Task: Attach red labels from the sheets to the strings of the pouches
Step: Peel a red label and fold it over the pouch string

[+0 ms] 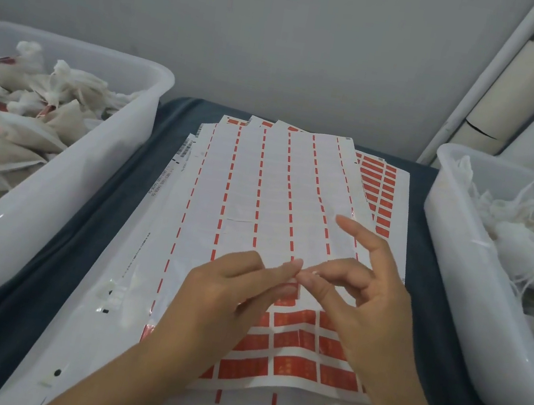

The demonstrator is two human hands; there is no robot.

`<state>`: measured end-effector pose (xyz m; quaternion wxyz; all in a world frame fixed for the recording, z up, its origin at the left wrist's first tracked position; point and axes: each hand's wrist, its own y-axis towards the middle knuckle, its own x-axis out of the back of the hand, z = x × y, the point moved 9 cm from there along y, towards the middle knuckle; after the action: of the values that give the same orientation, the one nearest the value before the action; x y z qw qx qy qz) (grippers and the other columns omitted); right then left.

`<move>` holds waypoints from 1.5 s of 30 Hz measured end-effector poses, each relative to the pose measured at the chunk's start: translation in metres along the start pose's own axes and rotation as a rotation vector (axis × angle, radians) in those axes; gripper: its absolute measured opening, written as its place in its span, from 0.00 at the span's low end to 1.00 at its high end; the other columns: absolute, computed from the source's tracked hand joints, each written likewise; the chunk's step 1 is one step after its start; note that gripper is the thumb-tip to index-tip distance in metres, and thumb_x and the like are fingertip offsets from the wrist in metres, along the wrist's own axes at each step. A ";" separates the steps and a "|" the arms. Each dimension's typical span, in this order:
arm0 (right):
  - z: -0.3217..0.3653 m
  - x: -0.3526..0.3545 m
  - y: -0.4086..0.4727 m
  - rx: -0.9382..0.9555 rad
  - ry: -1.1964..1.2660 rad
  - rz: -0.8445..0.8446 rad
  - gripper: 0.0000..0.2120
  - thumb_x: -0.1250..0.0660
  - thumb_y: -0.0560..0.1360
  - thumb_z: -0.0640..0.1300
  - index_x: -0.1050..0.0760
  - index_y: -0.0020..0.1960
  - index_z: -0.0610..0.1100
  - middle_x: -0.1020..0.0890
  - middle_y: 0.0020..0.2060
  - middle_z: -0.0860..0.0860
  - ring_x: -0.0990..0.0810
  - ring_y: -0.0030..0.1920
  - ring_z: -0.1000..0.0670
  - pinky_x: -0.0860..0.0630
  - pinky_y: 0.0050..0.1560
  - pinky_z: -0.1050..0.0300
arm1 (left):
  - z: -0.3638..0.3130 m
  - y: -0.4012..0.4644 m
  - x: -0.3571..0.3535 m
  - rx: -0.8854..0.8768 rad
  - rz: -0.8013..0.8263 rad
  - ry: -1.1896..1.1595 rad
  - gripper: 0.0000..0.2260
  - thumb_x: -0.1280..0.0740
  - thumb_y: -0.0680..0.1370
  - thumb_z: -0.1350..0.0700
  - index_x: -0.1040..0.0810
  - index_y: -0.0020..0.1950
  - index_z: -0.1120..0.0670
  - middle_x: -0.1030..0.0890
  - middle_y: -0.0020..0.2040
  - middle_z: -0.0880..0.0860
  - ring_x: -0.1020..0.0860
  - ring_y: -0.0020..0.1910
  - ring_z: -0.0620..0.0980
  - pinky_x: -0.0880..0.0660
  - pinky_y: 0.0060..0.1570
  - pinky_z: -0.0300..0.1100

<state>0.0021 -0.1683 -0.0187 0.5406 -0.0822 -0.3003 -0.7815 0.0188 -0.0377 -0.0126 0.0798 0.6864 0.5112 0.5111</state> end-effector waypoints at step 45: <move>-0.018 -0.024 -0.017 -0.324 0.460 -0.029 0.14 0.33 0.58 0.57 0.21 0.38 0.50 0.17 0.32 0.59 0.17 0.37 0.58 0.27 0.35 0.76 | 0.042 -0.023 -0.026 0.818 -0.078 -1.111 0.10 0.31 0.63 0.45 0.17 0.31 0.50 0.33 0.23 0.52 0.37 0.22 0.44 0.34 0.24 0.33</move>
<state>0.0006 -0.1549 -0.0504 0.5632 0.0165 -0.0422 -0.8251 0.0389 -0.0298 -0.0628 0.0831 0.8027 0.5703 -0.1535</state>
